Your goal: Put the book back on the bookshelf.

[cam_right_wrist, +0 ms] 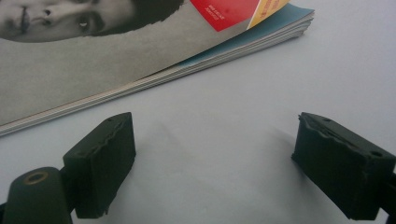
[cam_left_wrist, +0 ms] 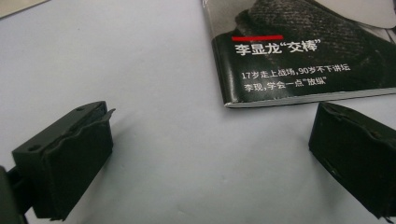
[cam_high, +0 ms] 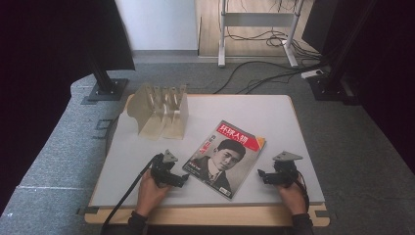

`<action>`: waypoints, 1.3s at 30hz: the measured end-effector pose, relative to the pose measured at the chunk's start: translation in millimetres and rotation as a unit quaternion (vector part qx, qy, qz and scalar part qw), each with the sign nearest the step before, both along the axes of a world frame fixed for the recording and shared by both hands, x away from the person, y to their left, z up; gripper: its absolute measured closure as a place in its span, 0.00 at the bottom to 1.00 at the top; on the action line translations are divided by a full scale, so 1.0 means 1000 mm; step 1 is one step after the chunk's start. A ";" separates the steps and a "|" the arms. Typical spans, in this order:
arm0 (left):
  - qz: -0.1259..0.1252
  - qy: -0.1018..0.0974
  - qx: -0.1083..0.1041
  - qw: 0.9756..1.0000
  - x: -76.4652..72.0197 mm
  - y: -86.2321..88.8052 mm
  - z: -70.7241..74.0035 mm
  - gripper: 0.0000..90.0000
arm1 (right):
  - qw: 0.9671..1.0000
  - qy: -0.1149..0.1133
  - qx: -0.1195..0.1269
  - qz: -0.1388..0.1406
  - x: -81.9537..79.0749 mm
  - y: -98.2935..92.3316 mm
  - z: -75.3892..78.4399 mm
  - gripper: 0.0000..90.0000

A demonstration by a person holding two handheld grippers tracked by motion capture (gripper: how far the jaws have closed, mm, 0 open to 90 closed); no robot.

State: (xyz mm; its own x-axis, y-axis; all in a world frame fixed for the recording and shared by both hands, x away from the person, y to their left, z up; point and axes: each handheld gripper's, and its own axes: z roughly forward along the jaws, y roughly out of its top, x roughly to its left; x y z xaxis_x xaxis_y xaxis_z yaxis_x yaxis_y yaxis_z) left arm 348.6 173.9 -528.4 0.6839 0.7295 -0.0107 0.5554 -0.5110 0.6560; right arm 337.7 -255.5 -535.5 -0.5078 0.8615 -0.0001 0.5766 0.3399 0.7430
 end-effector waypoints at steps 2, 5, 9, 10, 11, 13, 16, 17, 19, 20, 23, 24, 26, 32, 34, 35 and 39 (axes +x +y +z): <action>0.000 0.001 -0.001 1.000 0.000 0.000 0.000 0.00 | 1.000 0.000 0.000 0.000 0.000 0.000 0.000 0.13; 0.000 0.001 -0.001 1.000 0.000 0.000 0.000 0.00 | 1.000 0.001 0.001 0.000 0.000 0.000 0.000 0.13; 0.001 0.001 -0.001 1.000 0.000 0.000 0.000 0.00 | 1.000 0.001 0.001 0.000 0.000 0.000 0.000 0.13; 0.001 0.001 -0.001 1.000 0.000 0.000 0.000 0.00 | 1.000 0.001 0.001 0.000 0.000 0.000 0.000 0.13; 0.001 0.001 -0.001 1.000 0.000 0.000 0.000 0.00 | 1.000 0.001 0.000 0.000 0.000 0.000 0.000 0.13; 0.001 0.002 -0.001 1.000 0.000 0.000 0.000 0.00 | 1.000 0.001 0.000 -0.002 0.000 0.000 0.000 0.13; -0.003 0.003 -0.002 1.000 0.001 0.001 0.000 0.00 | 1.000 0.003 0.001 -0.005 0.000 0.001 0.001 0.13; -0.005 0.004 -0.002 1.000 0.001 0.002 0.001 0.00 | 1.000 0.003 -0.001 -0.009 0.000 0.001 0.001 0.13; -0.006 0.006 0.001 1.000 0.001 0.002 0.001 0.00 | 1.000 0.005 0.002 -0.010 0.000 0.002 0.001 0.12; -0.008 0.006 0.005 1.000 0.002 0.002 0.002 0.00 | 1.000 0.008 0.005 -0.009 0.001 0.002 0.001 0.11; -0.014 0.014 0.005 1.000 0.004 0.003 0.004 0.00 | 1.000 0.014 0.007 -0.006 0.003 0.003 0.002 0.05; -0.016 0.017 0.000 1.000 0.005 0.004 0.005 0.00 | 1.000 0.013 0.004 -0.004 0.004 0.003 0.003 0.04; -0.013 0.018 -0.014 1.000 0.007 0.007 0.007 0.00 | 1.000 0.010 0.005 0.002 0.005 0.005 0.005 0.03; -0.012 0.001 -0.035 0.999 0.012 0.005 0.018 0.00 | 1.000 0.001 0.005 0.014 0.010 0.010 0.012 0.00; -0.014 0.000 -0.027 1.000 0.015 0.002 0.021 0.00 | 1.000 -0.003 0.006 0.021 0.012 0.012 0.015 0.00; -0.016 -0.002 -0.022 1.000 0.016 0.001 0.022 0.00 | 1.000 -0.004 0.006 0.024 0.013 0.013 0.016 0.00; -0.027 0.001 -0.017 1.000 0.022 -0.006 0.026 0.00 | 0.999 -0.001 0.003 0.036 0.019 0.019 0.018 0.00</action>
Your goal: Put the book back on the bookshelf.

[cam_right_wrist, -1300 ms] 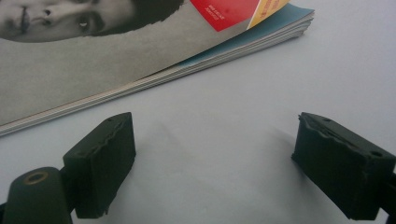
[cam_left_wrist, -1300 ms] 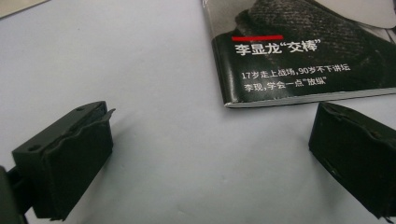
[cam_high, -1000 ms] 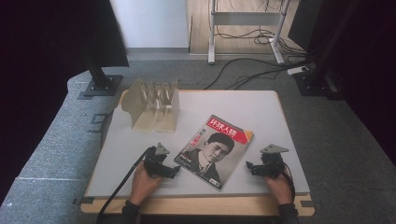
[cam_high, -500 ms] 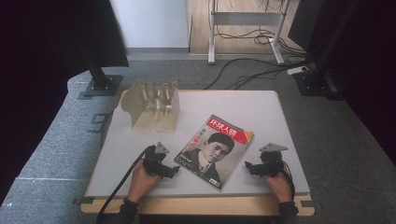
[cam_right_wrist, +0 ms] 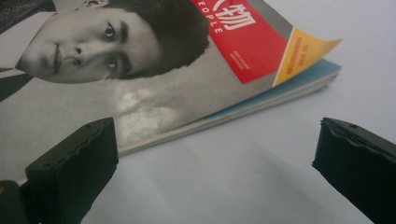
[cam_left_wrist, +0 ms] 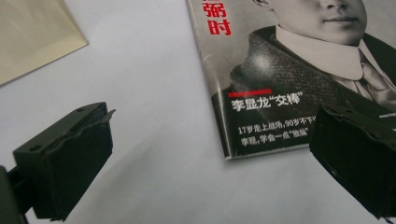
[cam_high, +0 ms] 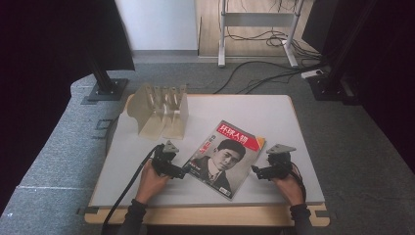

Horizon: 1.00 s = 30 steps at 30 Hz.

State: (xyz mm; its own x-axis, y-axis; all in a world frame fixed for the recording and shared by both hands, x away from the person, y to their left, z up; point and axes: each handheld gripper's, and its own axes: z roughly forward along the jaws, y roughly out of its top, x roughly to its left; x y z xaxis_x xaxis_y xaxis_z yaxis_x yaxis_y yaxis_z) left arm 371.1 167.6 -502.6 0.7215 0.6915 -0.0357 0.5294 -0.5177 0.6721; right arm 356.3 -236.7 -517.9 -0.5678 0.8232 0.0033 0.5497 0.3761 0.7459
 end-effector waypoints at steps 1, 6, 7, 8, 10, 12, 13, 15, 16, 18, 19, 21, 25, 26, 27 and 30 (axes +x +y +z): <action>-0.002 -0.001 0.000 1.000 0.002 -0.001 0.001 0.00 | 1.000 -0.001 -0.001 0.002 0.001 0.002 0.001 0.00; -0.011 -0.001 0.007 1.000 0.008 -0.008 0.003 0.00 | 1.000 -0.007 -0.005 0.012 0.010 0.011 0.008 0.00; -0.013 -0.002 0.009 1.000 0.010 -0.010 0.003 0.00 | 1.000 -0.007 -0.005 0.012 0.010 0.011 0.008 0.00; -0.011 -0.007 0.004 1.000 0.011 -0.011 0.004 0.00 | 1.000 -0.007 -0.005 0.015 0.011 0.012 0.009 0.00; -0.014 -0.005 0.004 1.000 0.014 -0.013 0.006 0.00 | 1.000 -0.008 -0.008 0.020 0.015 0.015 0.013 0.00; -0.019 -0.007 0.011 1.000 0.016 -0.017 0.008 0.00 | 1.000 -0.008 -0.010 0.025 0.019 0.017 0.016 0.00; -0.023 -0.009 0.008 1.000 0.017 -0.018 0.009 0.00 | 1.000 -0.007 -0.011 0.027 0.022 0.018 0.018 0.00; -0.025 -0.004 0.003 1.000 0.019 -0.020 0.009 0.00 | 0.999 -0.007 -0.015 0.031 0.026 0.020 0.019 0.00; -0.027 -0.005 0.009 1.000 0.020 -0.022 0.009 0.00 | 0.999 -0.006 -0.016 0.030 0.029 0.021 0.020 0.00; -0.031 -0.008 0.020 0.999 0.023 -0.026 0.010 0.00 | 0.999 -0.006 -0.018 0.035 0.036 0.024 0.020 0.00; -0.032 -0.009 0.018 0.999 0.025 -0.028 0.010 0.00 | 0.999 -0.006 -0.018 0.035 0.036 0.024 0.020 0.00; -0.037 -0.003 0.014 0.999 0.028 -0.032 0.011 0.00 | 0.999 -0.001 -0.016 0.040 0.041 0.027 0.019 0.00; -0.045 -0.007 0.023 0.999 0.036 -0.041 0.012 0.00 | 0.999 -0.001 -0.021 0.049 0.051 0.033 0.016 0.00; -0.045 -0.007 0.023 0.999 0.038 -0.042 0.013 0.00 | 0.998 -0.002 -0.023 0.050 0.054 0.034 0.015 0.00; -0.045 -0.008 0.022 0.999 0.040 -0.044 0.012 0.00 | 0.998 -0.002 -0.026 0.052 0.059 0.037 0.013 0.00; -0.048 -0.005 0.015 0.999 0.045 -0.048 0.011 0.00 | 0.998 -0.002 -0.029 0.053 0.064 0.039 0.011 0.00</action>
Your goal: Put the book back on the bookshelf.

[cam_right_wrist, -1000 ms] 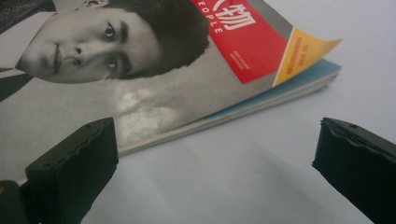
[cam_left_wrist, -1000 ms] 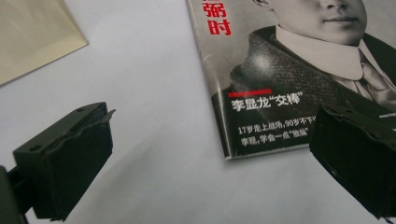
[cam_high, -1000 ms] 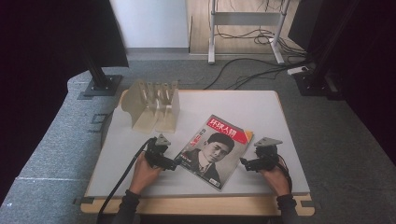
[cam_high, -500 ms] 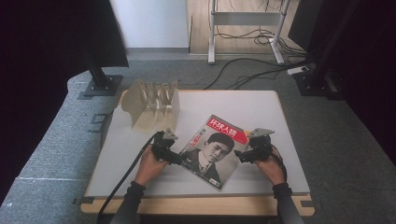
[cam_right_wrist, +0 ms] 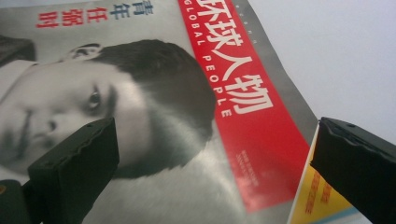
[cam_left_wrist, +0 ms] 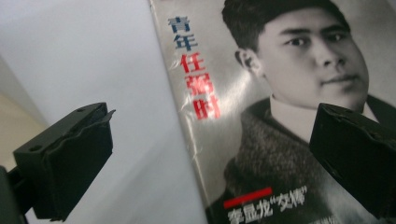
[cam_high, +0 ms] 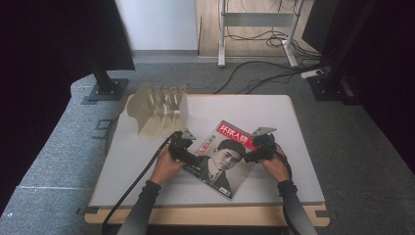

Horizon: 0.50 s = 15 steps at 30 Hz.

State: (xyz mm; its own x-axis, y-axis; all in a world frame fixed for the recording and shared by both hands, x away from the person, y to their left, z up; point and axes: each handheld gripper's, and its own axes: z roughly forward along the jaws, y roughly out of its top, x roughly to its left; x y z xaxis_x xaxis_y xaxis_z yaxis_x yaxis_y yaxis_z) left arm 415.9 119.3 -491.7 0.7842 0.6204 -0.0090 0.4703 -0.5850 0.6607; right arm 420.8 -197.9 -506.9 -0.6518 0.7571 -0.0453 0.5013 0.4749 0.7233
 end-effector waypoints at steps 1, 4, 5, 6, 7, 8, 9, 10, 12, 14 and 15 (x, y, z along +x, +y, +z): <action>-0.001 0.000 0.003 1.000 0.001 -0.002 -0.001 0.00 | 1.000 0.003 -0.002 0.000 0.003 0.001 -0.001 0.00; -0.006 -0.001 0.011 1.000 0.005 -0.007 -0.005 0.00 | 1.000 0.006 -0.008 -0.006 0.013 0.001 -0.006 0.00; -0.010 -0.001 0.012 1.000 0.006 -0.008 -0.006 0.00 | 1.000 0.009 -0.007 -0.010 0.017 0.000 -0.008 0.00; -0.010 0.001 0.009 1.000 0.006 -0.010 -0.008 0.00 | 1.000 0.010 -0.006 -0.013 0.020 -0.001 -0.010 0.00; -0.013 0.004 0.009 1.000 0.008 -0.011 -0.010 0.00 | 1.000 0.013 -0.004 -0.015 0.024 -0.002 -0.011 0.00; -0.012 0.005 0.006 1.000 0.009 -0.012 -0.012 0.00 | 1.000 0.018 -0.003 -0.018 0.027 -0.003 -0.013 0.00; -0.013 0.008 0.006 1.000 0.010 -0.013 -0.014 0.00 | 1.000 0.021 -0.002 -0.019 0.030 -0.004 -0.014 0.00; -0.012 0.009 0.005 1.000 0.011 -0.014 -0.016 0.00 | 0.999 0.026 -0.001 -0.019 0.034 -0.005 -0.016 0.00; -0.013 0.009 0.006 1.000 0.012 -0.016 -0.020 0.00 | 0.999 0.031 0.000 -0.020 0.039 -0.005 -0.019 0.00; -0.016 0.008 0.005 1.000 0.013 -0.019 -0.023 0.00 | 0.999 0.034 0.009 -0.017 0.043 -0.006 -0.021 0.00; -0.017 0.009 0.005 1.000 0.013 -0.020 -0.025 0.00 | 0.999 0.035 0.012 -0.016 0.045 -0.006 -0.022 0.00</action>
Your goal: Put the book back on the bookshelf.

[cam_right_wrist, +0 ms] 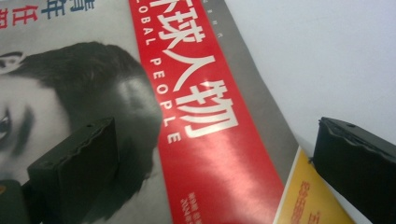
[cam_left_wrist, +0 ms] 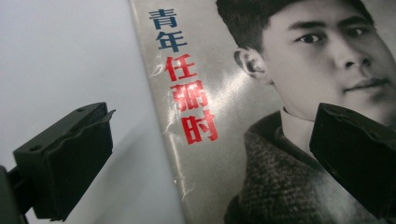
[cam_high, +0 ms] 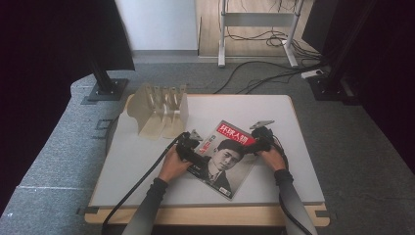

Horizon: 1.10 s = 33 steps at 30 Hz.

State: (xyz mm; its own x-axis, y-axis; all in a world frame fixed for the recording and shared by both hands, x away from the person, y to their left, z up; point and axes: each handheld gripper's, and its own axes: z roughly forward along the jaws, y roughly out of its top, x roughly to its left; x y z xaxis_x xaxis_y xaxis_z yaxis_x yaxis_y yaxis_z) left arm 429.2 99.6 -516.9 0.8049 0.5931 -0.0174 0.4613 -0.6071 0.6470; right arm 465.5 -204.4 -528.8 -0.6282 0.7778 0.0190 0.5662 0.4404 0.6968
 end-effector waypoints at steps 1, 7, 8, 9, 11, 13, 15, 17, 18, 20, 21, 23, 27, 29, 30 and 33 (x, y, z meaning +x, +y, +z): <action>-0.002 0.001 -0.002 1.000 0.000 -0.001 -0.002 0.00 | 1.000 -0.001 0.002 0.001 0.002 -0.001 0.000 0.00; -0.019 0.015 -0.013 1.000 -0.006 -0.011 -0.009 0.00 | 1.000 0.005 0.016 0.007 0.002 -0.004 -0.003 0.01; -0.017 0.014 -0.011 1.000 -0.007 -0.012 -0.009 0.00 | 1.000 0.004 0.016 0.008 0.001 -0.004 -0.003 0.01; -0.016 0.015 -0.010 1.000 -0.008 -0.012 -0.008 0.00 | 1.000 0.004 0.016 0.014 0.000 -0.004 -0.003 0.01; -0.014 0.015 -0.010 1.000 -0.009 -0.012 -0.009 0.00 | 1.000 0.002 0.018 0.013 -0.004 -0.005 -0.003 0.02; -0.012 0.015 -0.007 1.000 -0.011 -0.012 -0.008 0.00 | 1.000 0.001 0.020 0.013 -0.005 -0.005 -0.004 0.02; -0.011 0.015 -0.007 1.000 -0.013 -0.012 -0.008 0.00 | 1.000 -0.003 0.025 0.009 -0.009 -0.006 -0.005 0.02; -0.011 0.015 -0.008 1.000 -0.015 -0.012 -0.008 0.00 | 1.000 -0.004 0.024 0.008 -0.013 -0.006 -0.005 0.02; -0.012 0.014 -0.007 1.000 -0.017 -0.012 -0.008 0.00 | 1.000 -0.004 0.023 0.009 -0.015 -0.006 -0.005 0.02; -0.013 0.015 -0.008 1.000 -0.022 -0.011 -0.008 0.00 | 1.000 -0.003 0.024 0.009 -0.017 -0.006 -0.004 0.02; -0.013 0.014 -0.008 1.000 -0.024 -0.011 -0.009 0.00 | 1.000 -0.002 0.024 0.010 -0.020 -0.006 -0.004 0.02; -0.013 0.014 -0.010 1.000 -0.028 -0.010 -0.009 0.00 | 1.000 -0.005 0.023 0.009 -0.024 -0.006 -0.005 0.02; -0.014 0.013 -0.009 1.000 -0.038 -0.009 -0.009 0.00 | 1.000 -0.004 0.024 0.012 -0.034 -0.005 -0.005 0.02; -0.014 0.013 -0.010 1.000 -0.044 -0.009 -0.009 0.00 | 1.000 -0.005 0.025 0.012 -0.040 -0.005 -0.005 0.02; -0.015 0.013 -0.010 1.000 -0.046 -0.008 -0.009 0.00 | 1.000 -0.007 0.025 0.011 -0.043 -0.004 -0.005 0.02; -0.015 0.011 -0.013 1.000 -0.055 -0.007 -0.009 0.00 | 1.000 -0.007 0.026 0.011 -0.051 -0.004 -0.005 0.02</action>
